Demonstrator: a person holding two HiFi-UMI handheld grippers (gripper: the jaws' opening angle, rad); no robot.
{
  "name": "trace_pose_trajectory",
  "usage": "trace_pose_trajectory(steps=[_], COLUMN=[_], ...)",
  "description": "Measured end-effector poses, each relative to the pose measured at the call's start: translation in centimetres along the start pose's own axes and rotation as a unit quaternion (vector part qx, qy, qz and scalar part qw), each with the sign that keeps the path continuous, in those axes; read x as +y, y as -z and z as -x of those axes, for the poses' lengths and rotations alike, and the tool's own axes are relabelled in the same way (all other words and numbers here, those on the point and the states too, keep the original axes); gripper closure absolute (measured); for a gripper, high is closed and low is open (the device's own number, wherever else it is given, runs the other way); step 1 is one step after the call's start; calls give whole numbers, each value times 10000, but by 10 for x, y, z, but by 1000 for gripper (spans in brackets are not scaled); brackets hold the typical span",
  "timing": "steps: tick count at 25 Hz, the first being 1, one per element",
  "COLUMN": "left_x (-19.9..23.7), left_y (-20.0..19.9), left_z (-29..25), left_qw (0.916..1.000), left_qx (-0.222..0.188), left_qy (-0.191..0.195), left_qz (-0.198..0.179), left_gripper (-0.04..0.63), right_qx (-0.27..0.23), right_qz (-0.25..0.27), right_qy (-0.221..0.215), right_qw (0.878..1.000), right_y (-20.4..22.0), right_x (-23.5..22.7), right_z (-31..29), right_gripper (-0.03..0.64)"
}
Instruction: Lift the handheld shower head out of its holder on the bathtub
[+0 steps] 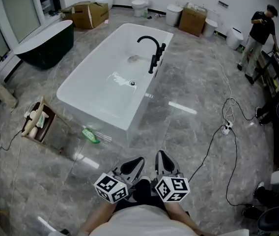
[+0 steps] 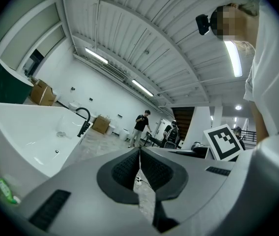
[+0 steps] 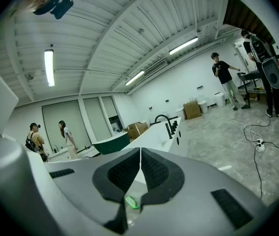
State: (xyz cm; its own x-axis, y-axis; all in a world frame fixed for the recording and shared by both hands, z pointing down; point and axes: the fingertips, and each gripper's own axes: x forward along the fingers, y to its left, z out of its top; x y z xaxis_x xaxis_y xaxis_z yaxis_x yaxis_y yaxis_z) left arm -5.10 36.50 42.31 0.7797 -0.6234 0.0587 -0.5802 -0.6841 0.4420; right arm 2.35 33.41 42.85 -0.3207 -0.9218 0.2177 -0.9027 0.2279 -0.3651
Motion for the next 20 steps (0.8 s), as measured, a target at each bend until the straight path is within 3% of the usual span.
trace_pose_trajectory(steps=[11,20], left_x=[7,3], left_y=[2,2], left_z=[-70,-92], left_qw=[10000,9999], left_qx=[-31,38], left_qy=[28,114], left_qz=[-20,75], left_gripper=[583,583], right_qx=[29,32], right_qz=[-14,-127], right_qy=[-142,-67], right_qw=[9999,9999], right_y=[-20,-29], right_x=[-54,-71], right_z=[-32,-34], right_gripper=[598,598])
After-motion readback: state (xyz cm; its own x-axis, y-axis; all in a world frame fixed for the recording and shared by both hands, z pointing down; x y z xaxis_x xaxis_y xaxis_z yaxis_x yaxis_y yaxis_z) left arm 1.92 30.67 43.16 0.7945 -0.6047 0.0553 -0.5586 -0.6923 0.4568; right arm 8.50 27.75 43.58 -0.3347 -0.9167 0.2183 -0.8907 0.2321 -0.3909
